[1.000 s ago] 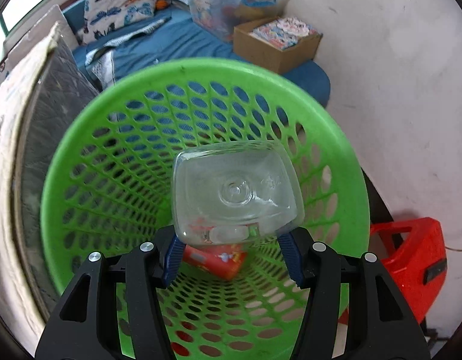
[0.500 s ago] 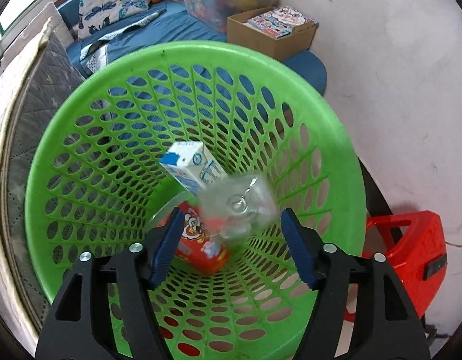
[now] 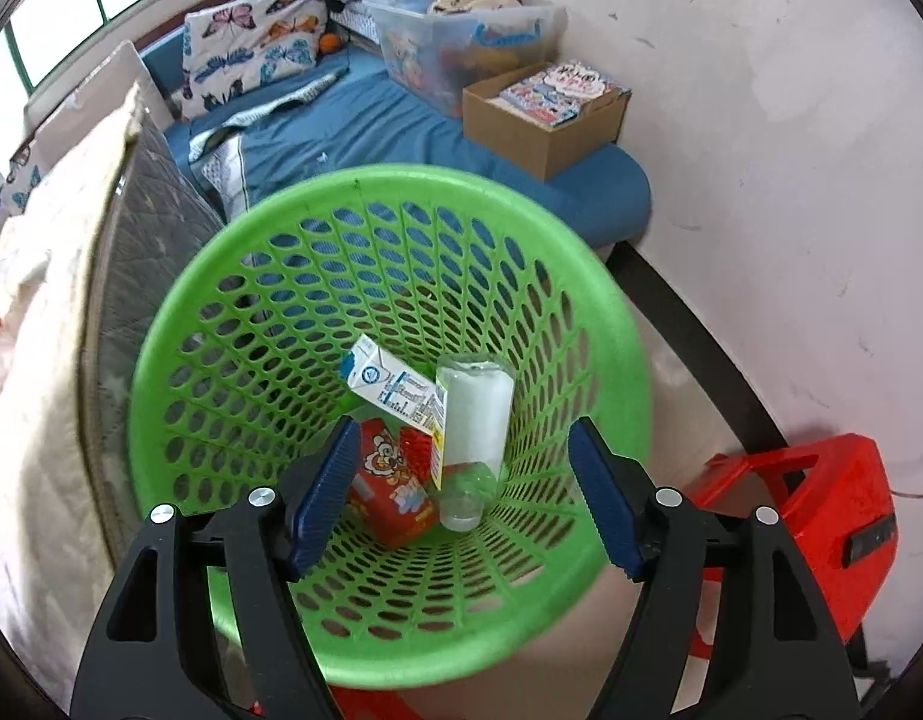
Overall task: Collect trash
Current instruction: 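Lower the paper cup into the basket and open the left tool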
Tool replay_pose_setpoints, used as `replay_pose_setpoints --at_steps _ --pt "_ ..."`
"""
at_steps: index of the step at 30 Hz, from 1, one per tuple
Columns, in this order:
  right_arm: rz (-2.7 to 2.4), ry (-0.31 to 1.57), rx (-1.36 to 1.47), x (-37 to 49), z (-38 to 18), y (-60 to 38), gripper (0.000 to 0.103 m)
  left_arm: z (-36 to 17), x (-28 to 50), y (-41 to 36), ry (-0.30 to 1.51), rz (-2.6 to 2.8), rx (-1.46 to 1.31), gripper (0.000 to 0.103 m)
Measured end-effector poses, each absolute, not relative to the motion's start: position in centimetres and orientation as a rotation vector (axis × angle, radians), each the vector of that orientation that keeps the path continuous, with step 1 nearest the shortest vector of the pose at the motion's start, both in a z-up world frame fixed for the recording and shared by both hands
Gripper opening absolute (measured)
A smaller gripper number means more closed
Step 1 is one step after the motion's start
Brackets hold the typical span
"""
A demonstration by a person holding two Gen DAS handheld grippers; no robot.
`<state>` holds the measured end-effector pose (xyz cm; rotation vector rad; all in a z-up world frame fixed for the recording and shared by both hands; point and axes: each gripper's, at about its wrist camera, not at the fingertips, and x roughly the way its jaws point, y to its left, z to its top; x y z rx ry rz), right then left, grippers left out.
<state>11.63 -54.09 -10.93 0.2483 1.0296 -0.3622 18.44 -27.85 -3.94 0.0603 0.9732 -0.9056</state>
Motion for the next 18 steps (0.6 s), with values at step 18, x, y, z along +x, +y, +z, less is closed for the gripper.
replay_pose_setpoints --at_steps 18 --pt "-0.370 0.929 0.359 5.1 -8.3 -55.5 0.077 -9.3 18.2 -38.1 1.108 -0.987 0.228 0.005"
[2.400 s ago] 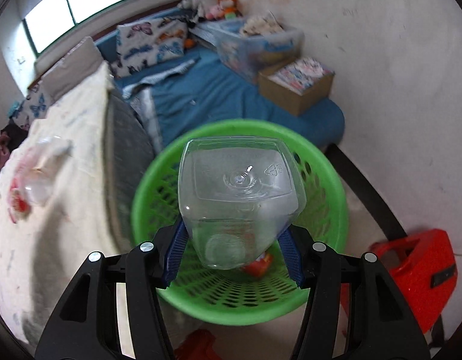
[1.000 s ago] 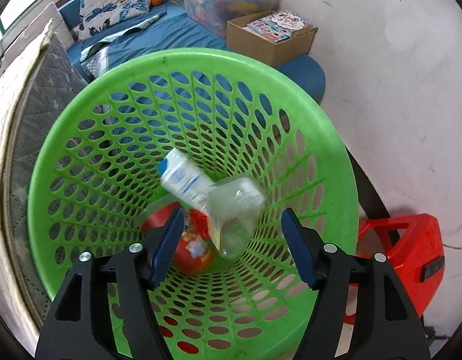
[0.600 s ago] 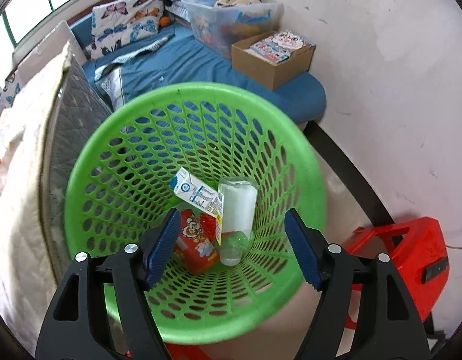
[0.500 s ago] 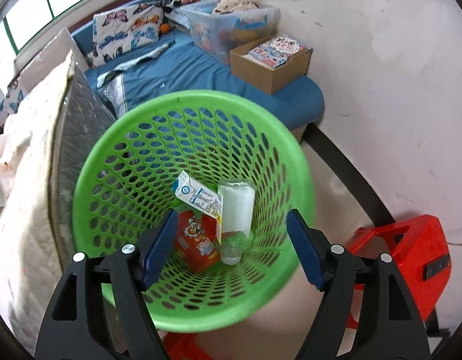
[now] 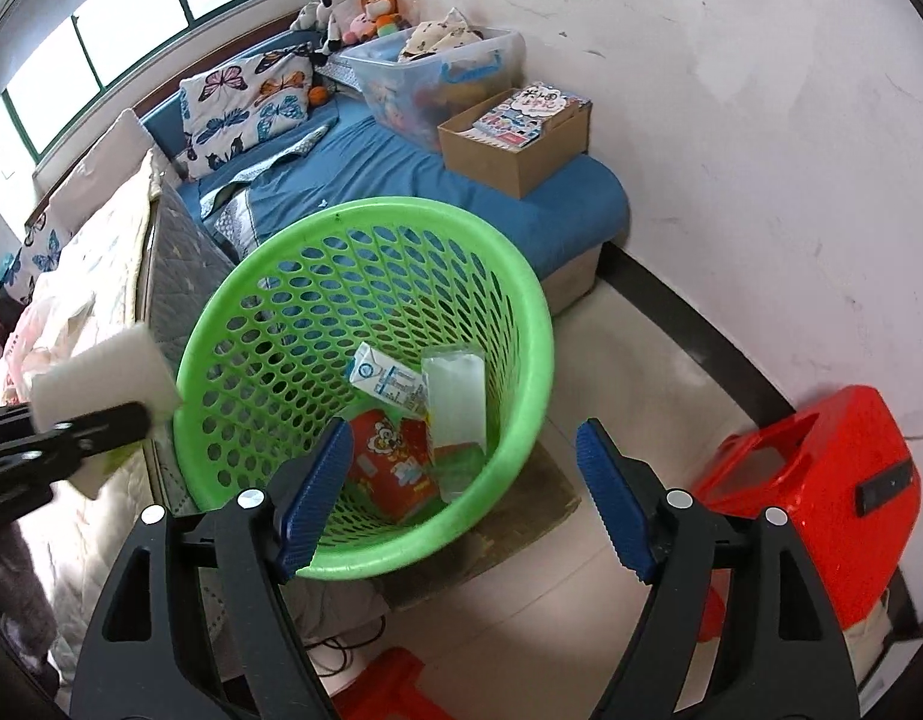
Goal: Collect trash
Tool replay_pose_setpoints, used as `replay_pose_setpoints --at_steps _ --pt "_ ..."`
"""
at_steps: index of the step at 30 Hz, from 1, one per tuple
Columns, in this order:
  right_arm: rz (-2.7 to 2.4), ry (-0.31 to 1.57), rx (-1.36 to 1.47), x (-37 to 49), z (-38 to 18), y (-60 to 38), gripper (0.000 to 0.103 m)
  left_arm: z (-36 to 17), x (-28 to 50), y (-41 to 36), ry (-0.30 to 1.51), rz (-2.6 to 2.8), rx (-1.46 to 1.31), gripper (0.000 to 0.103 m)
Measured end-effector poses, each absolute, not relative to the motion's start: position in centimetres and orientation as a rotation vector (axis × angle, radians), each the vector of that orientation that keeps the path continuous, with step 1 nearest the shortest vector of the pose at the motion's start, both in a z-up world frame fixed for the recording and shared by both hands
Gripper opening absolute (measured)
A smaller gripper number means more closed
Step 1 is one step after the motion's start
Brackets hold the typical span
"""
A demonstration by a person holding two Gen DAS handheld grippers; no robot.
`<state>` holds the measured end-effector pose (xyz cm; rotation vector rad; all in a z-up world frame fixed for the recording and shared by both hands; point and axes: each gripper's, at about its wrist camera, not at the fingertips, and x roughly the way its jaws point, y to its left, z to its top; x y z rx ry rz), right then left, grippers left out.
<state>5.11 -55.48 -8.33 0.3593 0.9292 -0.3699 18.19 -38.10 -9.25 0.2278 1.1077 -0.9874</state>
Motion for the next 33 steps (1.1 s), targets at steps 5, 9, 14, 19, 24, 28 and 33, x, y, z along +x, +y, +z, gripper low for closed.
replay_pose_setpoints --at_steps 5,9,14,19,24,28,33 --pt "-0.367 0.926 0.372 4.7 -8.4 -55.6 0.077 -10.7 18.1 -39.6 1.129 -0.977 0.269 0.012" --pt "-0.363 0.925 0.381 4.6 -8.6 -55.6 0.077 -11.2 18.0 -40.0 1.131 -0.968 0.287 0.026" --pt "-0.357 0.924 0.383 4.5 -8.7 -55.6 0.078 -11.1 17.8 -39.5 1.128 -0.964 0.275 0.039" --pt "-0.346 0.914 0.378 4.3 -8.4 -55.2 0.078 -10.2 17.4 -38.5 1.110 -0.974 0.252 0.042" --pt "-0.325 0.901 0.372 4.3 -7.8 -54.2 0.078 -8.5 16.8 -36.5 1.064 -0.959 0.233 0.044" --pt "-0.297 0.892 0.356 4.5 -7.1 -53.0 0.078 -7.2 16.8 -33.8 1.033 -0.928 0.189 0.045" --pt "-0.253 0.879 0.332 5.4 -6.2 -50.9 0.079 -6.0 17.1 -30.0 0.987 -0.864 0.159 0.047"
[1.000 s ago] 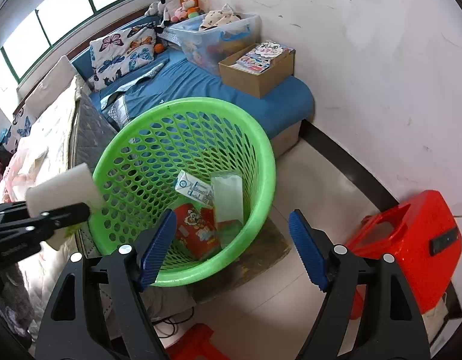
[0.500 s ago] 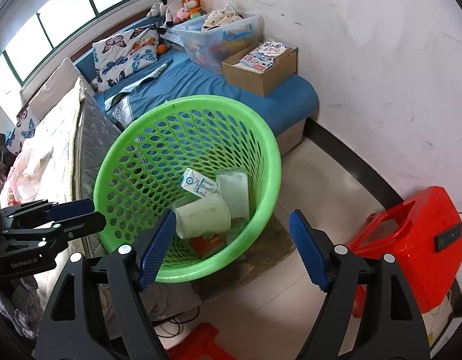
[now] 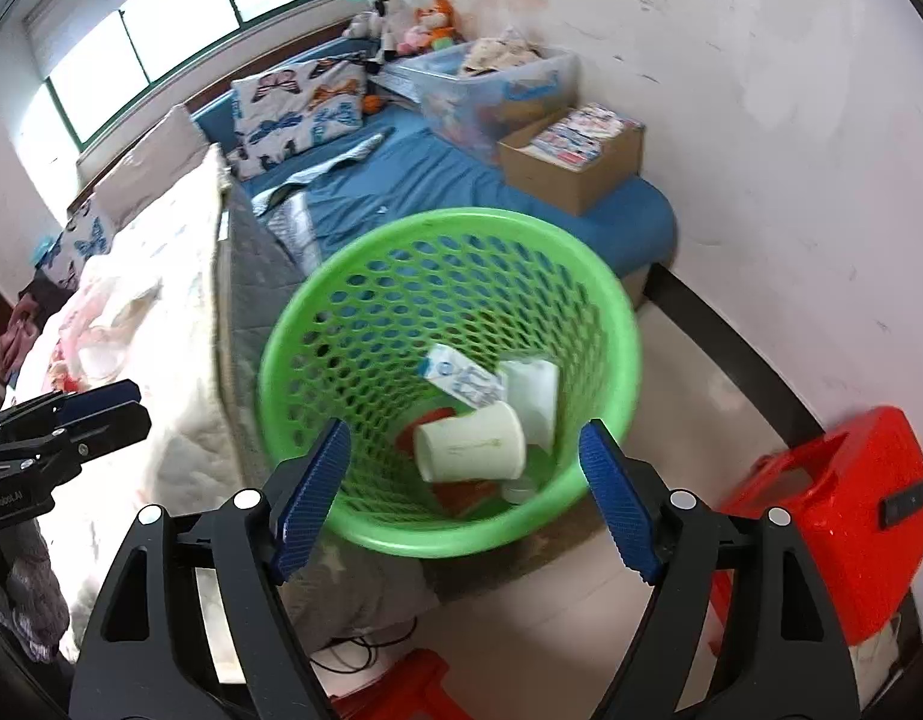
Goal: Collect trash
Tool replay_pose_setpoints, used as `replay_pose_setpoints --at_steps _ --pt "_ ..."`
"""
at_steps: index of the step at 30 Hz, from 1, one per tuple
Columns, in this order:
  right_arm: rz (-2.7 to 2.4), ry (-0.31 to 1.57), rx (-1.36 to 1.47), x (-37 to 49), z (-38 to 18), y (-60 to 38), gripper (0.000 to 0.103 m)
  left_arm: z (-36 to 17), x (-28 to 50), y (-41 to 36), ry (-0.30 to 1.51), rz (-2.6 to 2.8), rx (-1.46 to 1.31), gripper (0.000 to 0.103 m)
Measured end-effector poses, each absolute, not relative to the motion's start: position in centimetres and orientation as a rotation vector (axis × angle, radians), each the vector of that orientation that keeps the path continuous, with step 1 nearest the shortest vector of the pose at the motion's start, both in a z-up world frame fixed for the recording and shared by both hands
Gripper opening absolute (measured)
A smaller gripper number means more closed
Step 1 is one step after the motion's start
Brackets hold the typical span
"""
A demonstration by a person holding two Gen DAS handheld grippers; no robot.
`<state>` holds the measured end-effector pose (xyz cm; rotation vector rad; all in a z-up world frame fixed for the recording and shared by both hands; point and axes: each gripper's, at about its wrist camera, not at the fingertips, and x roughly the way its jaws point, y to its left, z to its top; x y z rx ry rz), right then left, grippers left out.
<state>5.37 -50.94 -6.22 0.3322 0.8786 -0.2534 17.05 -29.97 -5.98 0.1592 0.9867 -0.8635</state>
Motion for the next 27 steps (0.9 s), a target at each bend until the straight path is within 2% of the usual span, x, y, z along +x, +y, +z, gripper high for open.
replay_pose_setpoints --at_steps 15,22,27 --pt "-0.067 0.864 0.257 10.2 -4.2 -42.9 0.081 -3.5 18.8 -15.2 0.901 -0.599 0.036 0.050" --pt "-0.003 0.868 0.224 11.9 -3.9 -39.9 0.081 -4.8 20.9 -8.8 0.896 -0.431 0.010 0.050" --pt "0.027 0.877 0.207 12.7 -4.0 -38.1 0.081 -6.2 22.8 -7.2 0.919 -0.387 -0.011 0.050"
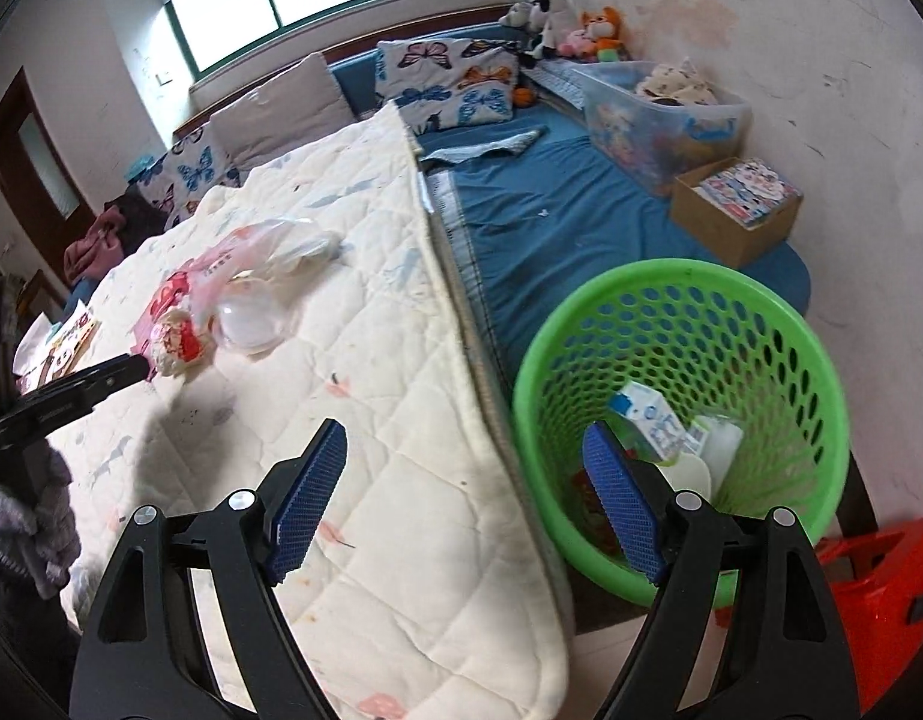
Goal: Collect trash
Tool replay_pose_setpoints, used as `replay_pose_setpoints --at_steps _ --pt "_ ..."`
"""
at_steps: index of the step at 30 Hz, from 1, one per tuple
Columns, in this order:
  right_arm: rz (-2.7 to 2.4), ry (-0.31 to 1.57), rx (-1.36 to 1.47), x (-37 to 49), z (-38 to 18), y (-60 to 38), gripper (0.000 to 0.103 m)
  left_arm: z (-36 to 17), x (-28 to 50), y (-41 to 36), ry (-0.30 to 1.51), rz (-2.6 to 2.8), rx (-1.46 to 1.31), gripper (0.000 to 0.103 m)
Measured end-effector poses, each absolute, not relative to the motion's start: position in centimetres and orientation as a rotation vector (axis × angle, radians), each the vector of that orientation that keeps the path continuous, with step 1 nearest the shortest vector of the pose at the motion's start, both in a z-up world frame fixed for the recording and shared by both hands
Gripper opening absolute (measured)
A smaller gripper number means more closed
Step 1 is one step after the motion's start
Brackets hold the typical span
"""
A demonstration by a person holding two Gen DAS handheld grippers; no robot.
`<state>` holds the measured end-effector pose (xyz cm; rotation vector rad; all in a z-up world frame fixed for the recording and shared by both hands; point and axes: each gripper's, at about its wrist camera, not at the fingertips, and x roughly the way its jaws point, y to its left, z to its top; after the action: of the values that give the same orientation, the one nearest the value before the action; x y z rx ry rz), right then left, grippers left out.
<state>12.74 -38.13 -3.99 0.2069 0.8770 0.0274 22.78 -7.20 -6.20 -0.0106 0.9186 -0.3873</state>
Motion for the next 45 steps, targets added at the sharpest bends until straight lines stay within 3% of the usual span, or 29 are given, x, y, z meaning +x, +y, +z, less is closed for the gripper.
replay_pose_setpoints --at_steps 22,25,36,41,45 --pt "0.176 0.913 0.126 16.7 -5.6 -32.2 0.081 -8.0 25.9 -7.1 0.921 -0.364 0.007 0.058" --pt "0.189 0.906 0.129 17.2 -5.3 -31.9 0.081 -7.9 25.6 -7.0 0.919 -0.378 -0.004 0.067" --pt "0.218 0.912 0.159 18.6 -5.4 -31.2 0.081 -9.1 26.6 -7.2 0.935 -0.355 0.021 0.067" --pt "0.230 0.910 0.169 19.3 -4.9 -30.8 0.081 -9.7 27.0 -7.2 0.947 -0.364 0.008 0.048" --pt "0.253 0.912 0.203 20.2 -4.4 -30.4 0.081 -9.3 26.5 -6.9 0.934 -0.372 0.000 0.042"
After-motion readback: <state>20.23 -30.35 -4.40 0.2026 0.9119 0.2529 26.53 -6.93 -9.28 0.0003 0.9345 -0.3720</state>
